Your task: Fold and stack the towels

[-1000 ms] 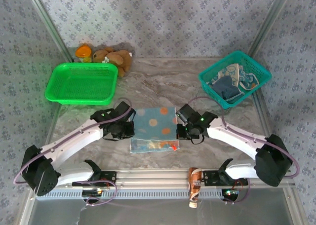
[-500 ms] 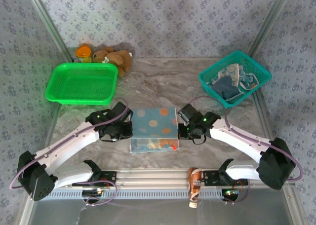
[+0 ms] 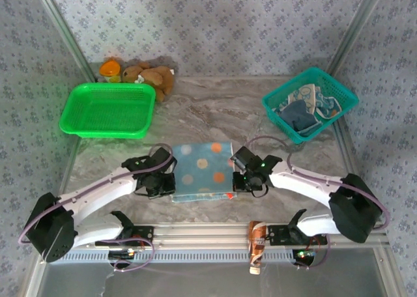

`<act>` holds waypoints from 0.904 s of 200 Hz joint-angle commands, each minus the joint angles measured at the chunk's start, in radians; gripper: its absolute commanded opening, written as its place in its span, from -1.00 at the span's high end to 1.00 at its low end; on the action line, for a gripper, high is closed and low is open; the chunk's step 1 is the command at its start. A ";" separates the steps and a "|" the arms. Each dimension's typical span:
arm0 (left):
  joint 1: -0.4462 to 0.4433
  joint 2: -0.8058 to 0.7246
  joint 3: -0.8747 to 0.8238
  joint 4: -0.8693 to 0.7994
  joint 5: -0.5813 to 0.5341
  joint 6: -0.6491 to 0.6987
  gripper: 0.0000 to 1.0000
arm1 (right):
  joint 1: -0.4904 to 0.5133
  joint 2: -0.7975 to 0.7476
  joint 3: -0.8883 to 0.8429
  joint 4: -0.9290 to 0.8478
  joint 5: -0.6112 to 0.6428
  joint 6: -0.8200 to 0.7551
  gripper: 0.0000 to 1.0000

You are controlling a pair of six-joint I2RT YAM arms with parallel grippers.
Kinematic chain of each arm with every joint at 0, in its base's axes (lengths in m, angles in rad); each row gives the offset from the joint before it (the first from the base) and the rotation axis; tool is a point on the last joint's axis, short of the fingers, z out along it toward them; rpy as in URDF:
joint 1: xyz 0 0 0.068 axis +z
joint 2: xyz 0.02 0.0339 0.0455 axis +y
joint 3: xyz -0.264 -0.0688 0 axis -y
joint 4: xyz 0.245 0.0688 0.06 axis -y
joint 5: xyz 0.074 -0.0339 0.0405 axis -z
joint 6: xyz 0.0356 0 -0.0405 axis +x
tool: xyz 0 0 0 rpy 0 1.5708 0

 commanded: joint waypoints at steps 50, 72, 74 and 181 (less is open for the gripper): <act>-0.012 0.073 -0.079 0.097 0.043 -0.014 0.91 | 0.027 0.073 -0.045 0.042 0.004 0.013 0.95; -0.012 0.077 -0.069 0.090 0.045 -0.005 0.39 | 0.027 0.066 -0.037 0.021 0.005 -0.005 0.72; -0.013 0.076 -0.067 0.089 0.044 -0.005 0.35 | 0.026 0.065 -0.035 0.016 0.005 -0.007 0.67; 0.207 0.217 0.207 0.070 -0.089 0.224 0.02 | -0.142 0.134 0.190 -0.005 0.012 -0.114 0.23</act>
